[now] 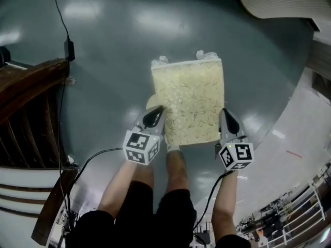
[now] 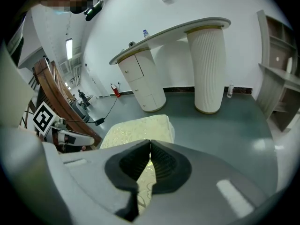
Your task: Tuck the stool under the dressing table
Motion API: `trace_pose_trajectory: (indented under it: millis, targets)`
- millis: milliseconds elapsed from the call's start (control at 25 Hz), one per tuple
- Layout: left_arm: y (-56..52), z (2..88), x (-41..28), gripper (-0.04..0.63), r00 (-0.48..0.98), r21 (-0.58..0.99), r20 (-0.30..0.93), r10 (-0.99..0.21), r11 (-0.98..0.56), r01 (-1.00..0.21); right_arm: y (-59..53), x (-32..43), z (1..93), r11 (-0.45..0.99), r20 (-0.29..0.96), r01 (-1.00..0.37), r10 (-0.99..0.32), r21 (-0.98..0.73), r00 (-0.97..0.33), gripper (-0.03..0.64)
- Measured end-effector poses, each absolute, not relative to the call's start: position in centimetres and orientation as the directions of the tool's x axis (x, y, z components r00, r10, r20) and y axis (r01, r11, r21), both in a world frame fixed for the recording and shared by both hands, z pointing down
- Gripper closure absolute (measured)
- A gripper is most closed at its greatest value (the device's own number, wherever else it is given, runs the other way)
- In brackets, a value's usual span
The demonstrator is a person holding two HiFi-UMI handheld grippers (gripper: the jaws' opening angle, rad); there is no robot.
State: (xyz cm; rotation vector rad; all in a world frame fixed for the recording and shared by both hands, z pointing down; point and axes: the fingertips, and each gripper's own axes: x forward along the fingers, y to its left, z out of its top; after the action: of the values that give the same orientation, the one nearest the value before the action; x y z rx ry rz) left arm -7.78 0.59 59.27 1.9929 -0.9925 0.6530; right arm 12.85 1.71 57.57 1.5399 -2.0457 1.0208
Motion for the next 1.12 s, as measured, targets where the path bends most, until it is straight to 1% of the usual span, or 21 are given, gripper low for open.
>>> trace_pose_trajectory:
  millis: [80,200,280,440,560,600,800,920,1120]
  targets:
    - [0.5,59.9,-7.7,0.515,0.557,0.434,0.721,-0.412,-0.358,-0.827,1.5,13.2,58.3,0.129,0.681,-0.937,-0.655,-0.325,-0.327,0.609]
    - [0.2,60.4,-7.8,0.451,0.557,0.452,0.717,-0.419,-0.329,-0.829,1.4,13.5,59.3,0.13,0.692,-0.931,-0.635,-0.343,-0.343,0.584]
    - [0.1,60.7,-7.9,0.408,0.565,0.477,0.711,-0.419,-0.303,-0.825,1.4,13.8,60.1,0.13,0.699,-0.926,-0.621,-0.355,-0.355,0.547]
    - [0.0,61.9,-8.0,0.307,0.585,0.523,0.699,-0.412,-0.264,-0.811,1.3,13.9,61.1,0.136,0.671,-0.884,-0.602,-0.448,-0.433,0.439]
    - [0.1,62.9,-8.1,0.212,0.584,0.537,0.698,-0.415,-0.236,-0.81,0.9,13.7,61.7,0.139,0.637,-0.845,-0.597,-0.516,-0.487,0.338]
    - [0.1,63.1,-8.1,0.184,0.582,0.539,0.699,-0.415,-0.229,-0.81,0.7,13.6,62.0,0.139,0.635,-0.84,-0.593,-0.525,-0.495,0.325]
    - [0.0,64.1,-7.6,0.131,0.598,0.564,0.678,-0.427,-0.221,-0.796,0.5,13.5,63.8,0.137,0.639,-0.819,-0.56,-0.557,-0.528,0.287]
    - [-0.3,64.5,-6.9,0.109,0.614,0.579,0.659,-0.435,-0.228,-0.783,0.4,13.6,64.7,0.138,0.635,-0.809,-0.55,-0.572,-0.542,0.285]
    - [-0.7,65.9,-6.5,0.106,0.61,0.583,0.664,-0.434,-0.21,-0.785,0.3,13.5,65.4,0.128,0.602,-0.772,-0.552,-0.622,-0.577,0.285]
